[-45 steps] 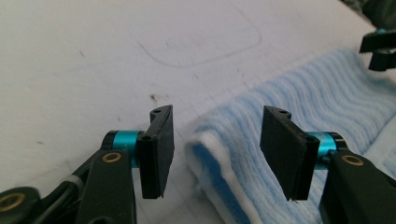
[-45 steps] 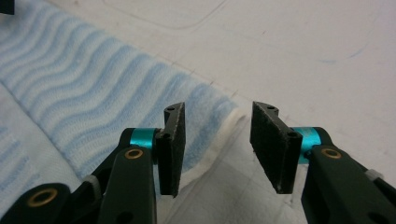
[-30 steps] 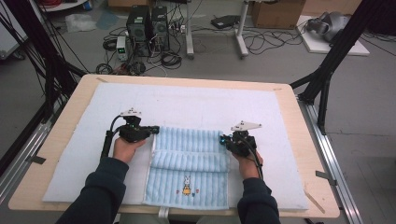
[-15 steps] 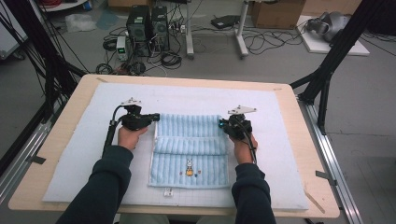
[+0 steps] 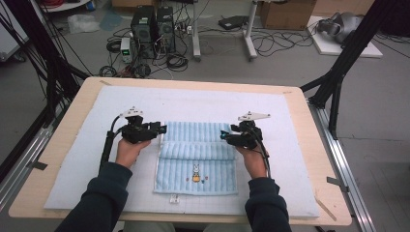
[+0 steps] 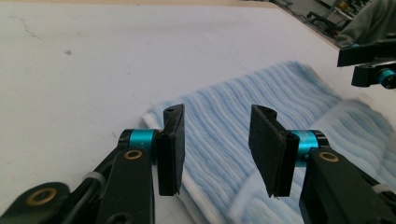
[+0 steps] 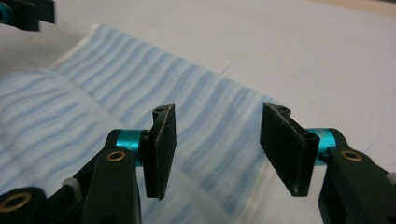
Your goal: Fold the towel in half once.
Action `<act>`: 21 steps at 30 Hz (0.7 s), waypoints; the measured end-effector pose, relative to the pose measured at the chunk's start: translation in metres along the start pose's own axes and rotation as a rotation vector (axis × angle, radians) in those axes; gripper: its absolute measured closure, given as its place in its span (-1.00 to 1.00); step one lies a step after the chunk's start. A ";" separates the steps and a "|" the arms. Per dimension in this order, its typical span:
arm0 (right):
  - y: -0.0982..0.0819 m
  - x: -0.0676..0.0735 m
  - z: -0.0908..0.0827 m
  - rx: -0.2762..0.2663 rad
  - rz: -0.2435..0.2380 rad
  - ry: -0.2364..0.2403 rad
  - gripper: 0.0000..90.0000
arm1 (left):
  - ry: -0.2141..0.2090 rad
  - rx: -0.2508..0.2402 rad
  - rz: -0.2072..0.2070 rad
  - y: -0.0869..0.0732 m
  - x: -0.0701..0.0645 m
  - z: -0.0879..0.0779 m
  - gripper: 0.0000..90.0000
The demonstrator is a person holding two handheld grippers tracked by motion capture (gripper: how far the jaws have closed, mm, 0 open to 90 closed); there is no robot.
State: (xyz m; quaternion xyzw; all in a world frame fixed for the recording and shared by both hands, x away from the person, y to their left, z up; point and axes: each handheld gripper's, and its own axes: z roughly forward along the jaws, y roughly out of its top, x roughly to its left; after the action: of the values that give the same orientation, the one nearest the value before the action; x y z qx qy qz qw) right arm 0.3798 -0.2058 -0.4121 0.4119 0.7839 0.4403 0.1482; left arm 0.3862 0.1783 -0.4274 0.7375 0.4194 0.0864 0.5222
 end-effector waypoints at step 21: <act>-0.053 0.002 -0.014 0.052 0.014 0.065 0.90 | -0.019 0.090 0.119 -0.037 -0.023 -0.003 0.84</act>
State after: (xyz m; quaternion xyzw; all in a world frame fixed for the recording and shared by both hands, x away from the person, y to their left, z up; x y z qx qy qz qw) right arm 0.3426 -0.2267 -0.4468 0.4068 0.7965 0.4339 0.1087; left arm 0.3508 0.1681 -0.4501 0.7846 0.3736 0.0914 0.4863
